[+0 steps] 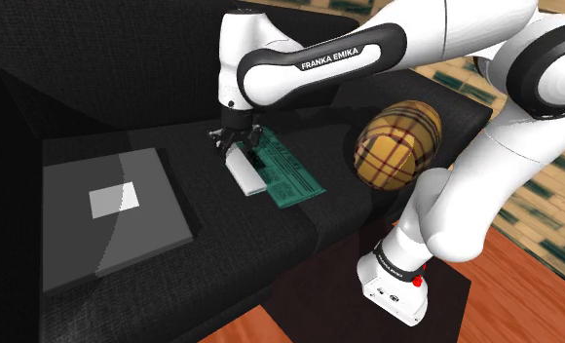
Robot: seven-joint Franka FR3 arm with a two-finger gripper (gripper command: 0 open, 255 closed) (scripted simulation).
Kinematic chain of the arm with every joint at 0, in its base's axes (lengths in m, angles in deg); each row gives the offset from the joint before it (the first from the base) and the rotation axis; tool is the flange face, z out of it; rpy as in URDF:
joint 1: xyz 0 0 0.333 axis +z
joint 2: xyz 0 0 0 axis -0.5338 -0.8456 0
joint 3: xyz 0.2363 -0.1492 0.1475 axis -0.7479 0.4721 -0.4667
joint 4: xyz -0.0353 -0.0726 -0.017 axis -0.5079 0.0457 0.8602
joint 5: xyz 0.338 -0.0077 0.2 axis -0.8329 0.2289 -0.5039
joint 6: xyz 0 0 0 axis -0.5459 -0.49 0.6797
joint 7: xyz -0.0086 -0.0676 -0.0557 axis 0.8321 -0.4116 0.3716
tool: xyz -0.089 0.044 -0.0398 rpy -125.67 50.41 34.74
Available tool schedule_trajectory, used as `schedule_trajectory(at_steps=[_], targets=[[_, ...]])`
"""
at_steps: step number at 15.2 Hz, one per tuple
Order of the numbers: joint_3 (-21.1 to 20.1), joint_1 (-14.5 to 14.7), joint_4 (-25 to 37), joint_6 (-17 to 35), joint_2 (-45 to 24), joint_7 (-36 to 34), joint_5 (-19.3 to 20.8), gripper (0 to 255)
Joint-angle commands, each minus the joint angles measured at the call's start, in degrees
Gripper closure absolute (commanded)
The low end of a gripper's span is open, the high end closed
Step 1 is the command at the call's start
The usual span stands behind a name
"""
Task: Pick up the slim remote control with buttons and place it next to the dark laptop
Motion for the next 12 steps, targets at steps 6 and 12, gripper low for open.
schedule_trajectory(at_steps=[6,12], targets=[[-0.2,0.2,-2.7,5.2,-2.4,-0.5,0.1,255],[-0.2,0.2,-4.8,9.7,-4.9,-0.5,0.2,255]])
